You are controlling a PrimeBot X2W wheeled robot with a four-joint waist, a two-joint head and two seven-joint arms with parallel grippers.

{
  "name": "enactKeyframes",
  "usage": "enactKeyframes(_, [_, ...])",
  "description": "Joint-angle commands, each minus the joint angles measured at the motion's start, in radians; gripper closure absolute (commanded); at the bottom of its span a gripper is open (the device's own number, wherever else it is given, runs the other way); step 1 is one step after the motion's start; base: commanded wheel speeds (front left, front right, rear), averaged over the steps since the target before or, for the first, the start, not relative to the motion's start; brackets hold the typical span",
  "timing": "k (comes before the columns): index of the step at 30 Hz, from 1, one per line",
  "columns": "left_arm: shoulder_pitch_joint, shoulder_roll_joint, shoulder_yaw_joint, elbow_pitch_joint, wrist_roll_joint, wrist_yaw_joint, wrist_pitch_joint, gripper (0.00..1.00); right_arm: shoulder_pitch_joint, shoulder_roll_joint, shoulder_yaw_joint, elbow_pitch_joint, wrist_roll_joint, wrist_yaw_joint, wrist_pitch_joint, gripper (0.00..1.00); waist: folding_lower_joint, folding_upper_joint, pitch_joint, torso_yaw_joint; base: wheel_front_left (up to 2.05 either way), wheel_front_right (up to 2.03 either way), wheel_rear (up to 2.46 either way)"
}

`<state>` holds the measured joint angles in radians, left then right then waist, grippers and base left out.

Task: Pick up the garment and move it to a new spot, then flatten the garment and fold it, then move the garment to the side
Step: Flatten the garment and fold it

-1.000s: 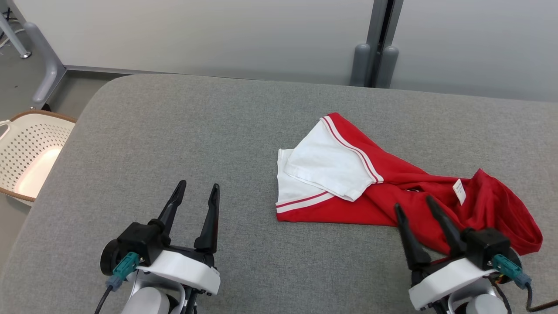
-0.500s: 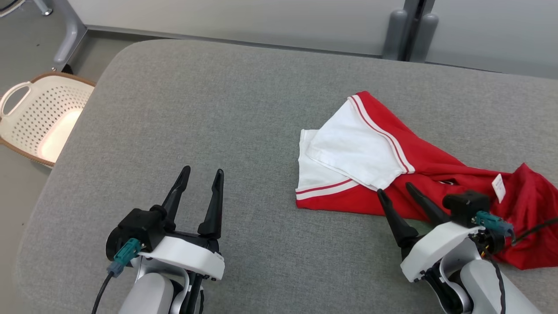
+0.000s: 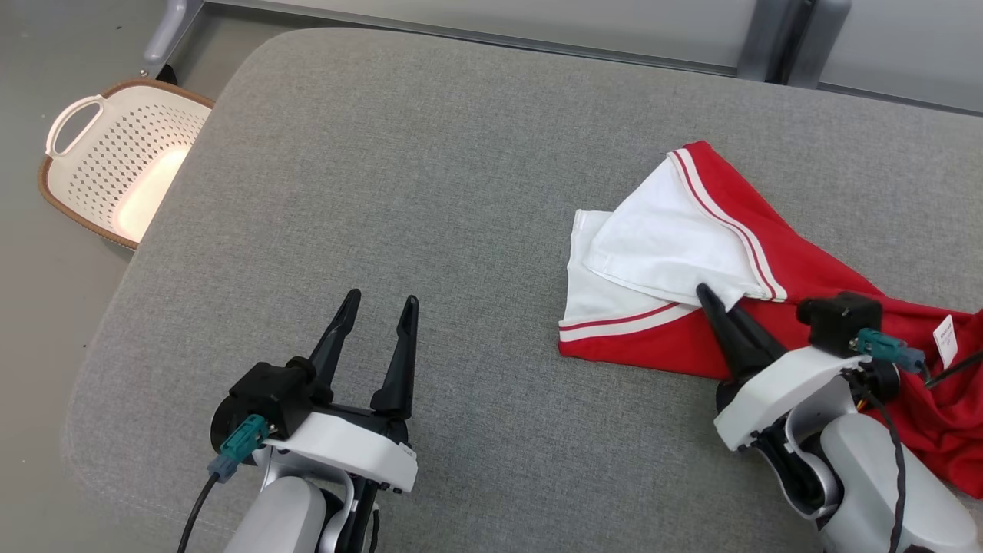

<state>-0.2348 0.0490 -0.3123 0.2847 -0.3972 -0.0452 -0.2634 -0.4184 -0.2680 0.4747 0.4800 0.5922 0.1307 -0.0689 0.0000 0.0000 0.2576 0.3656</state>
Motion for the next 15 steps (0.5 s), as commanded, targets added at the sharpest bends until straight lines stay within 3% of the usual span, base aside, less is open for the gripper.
enactKeyframes(1, [-0.016,0.003,-0.001,-0.002,-0.003,0.004,-0.002,0.0,-0.019,-0.013,-0.005,-0.008,0.005,0.0,-0.011,1.0,0.0,0.0,-0.002,0.001,0.0,0.0,0.0])
enactKeyframes(9, [-0.021,0.003,-0.037,0.011,-0.016,0.005,-0.002,0.0,-0.128,-0.065,-0.076,-0.063,0.054,0.0,0.021,1.0,0.0,0.0,-0.005,0.006,0.0,0.0,0.0])
enactKeyframes(15, [-0.03,0.003,-0.091,0.006,-0.047,0.015,-0.002,0.0,-0.271,-0.111,-0.205,0.033,0.146,0.0,0.088,1.0,0.0,0.0,0.015,0.032,0.0,0.0,0.0])
